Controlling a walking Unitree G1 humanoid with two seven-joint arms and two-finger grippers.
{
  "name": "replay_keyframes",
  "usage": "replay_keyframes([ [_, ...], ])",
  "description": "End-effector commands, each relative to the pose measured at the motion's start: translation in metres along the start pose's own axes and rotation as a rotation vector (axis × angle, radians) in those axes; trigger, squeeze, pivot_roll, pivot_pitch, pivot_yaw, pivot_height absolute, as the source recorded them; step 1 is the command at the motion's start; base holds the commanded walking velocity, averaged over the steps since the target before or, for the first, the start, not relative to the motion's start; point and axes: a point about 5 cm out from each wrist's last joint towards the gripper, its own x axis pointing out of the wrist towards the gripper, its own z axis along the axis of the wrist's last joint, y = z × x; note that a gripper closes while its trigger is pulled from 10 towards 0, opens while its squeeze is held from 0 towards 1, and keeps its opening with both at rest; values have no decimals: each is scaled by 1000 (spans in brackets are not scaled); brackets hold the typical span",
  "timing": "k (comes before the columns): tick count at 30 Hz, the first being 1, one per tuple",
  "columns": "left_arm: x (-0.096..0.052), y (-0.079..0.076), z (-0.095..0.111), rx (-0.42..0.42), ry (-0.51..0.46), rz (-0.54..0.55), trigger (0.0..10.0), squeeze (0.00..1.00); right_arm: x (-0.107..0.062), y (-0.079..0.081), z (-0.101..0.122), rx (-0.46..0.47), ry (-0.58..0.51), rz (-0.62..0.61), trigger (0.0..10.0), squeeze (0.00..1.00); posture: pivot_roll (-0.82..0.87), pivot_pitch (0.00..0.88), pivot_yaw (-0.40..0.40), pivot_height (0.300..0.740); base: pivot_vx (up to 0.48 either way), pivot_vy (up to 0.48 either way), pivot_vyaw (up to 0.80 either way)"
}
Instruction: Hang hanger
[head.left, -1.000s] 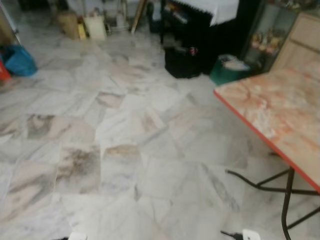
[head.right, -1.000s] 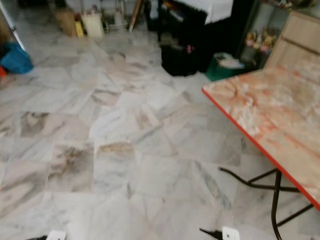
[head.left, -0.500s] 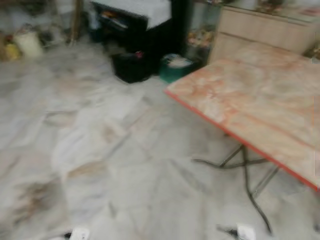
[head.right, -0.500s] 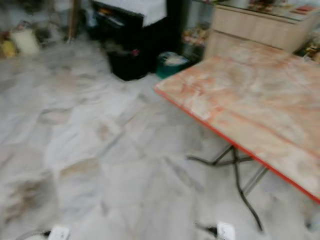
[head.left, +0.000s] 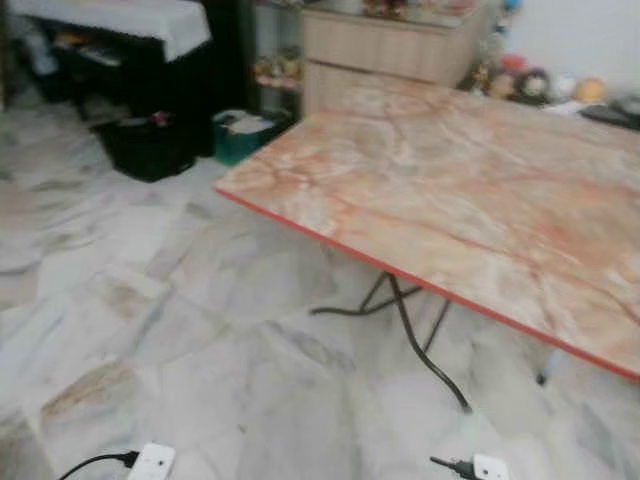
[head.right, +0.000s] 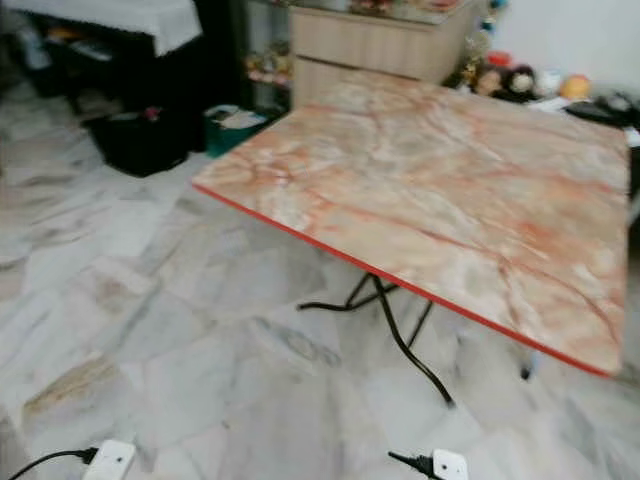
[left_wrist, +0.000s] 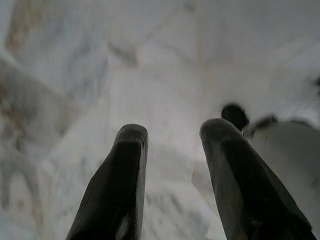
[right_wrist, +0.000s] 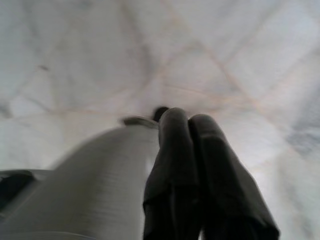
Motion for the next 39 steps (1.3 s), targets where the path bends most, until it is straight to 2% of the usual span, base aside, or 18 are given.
replay_keyframes([
  [1, 0, 0, -4, -4, 17, -6, 10000, 0, 1, 3, 2, 0, -9, 5, 10000, 0, -57, 0, 24, 740, 0, -259, -750],
  [3, 0, -1, -4, -3, 15, -9, 10000, 0, 1, 5, 4, 39, -32, 6, 10000, 0, -52, 0, 22, 740, 0, -259, -213],
  [6, 0, -1, -4, -4, 12, -10, 10000, 0, 2, 8, 5, 16, -26, 10, 10000, 0, -50, 0, 21, 740, 0, -259, 0],
  [10, 0, -2, -3, -11, 8, -10, 10000, 0, 3, 11, 6, 39, -33, 10, 10000, 0, -44, 0, 15, 740, 0, -259, 0],
  [14, -1, -2, -6, -17, 12, -11, 10000, 0, 4, 15, 7, 23, -31, 12, 10000, 0, -44, 0, 8, 740, 0, -267, 0],
  [16, -1, -2, -8, -18, 18, -11, 10000, 0, 6, 25, 10, 26, -35, 23, 10000, 0, -45, 0, 7, 740, 0, -266, 0],
  [22, -1, -1, -11, -13, 23, -13, 10000, 0, 8, 33, 11, 11, -30, 39, 10000, 0, -47, 0, 7, 740, 0, -267, -519],
  [28, -2, -1, -11, -9, 21, -16, 10000, 0, 9, 42, 10, 36, -52, 52, 10000, 0, -49, 0, 10, 740, 0, -266, 0],
  [35, -1, -1, -11, -2, 20, -19, 10000, 0, 7, 33, 7, 39, -48, 41, 10000, 0, -51, 0, 12, 740, 0, -269, 0],
  [39, -1, -1, -11, 0, 20, -20, 10000, 0, 6, 25, 7, 27, -31, 31, 10000, 0, -51, 0, 12, 740, 0, -270, -697],
])
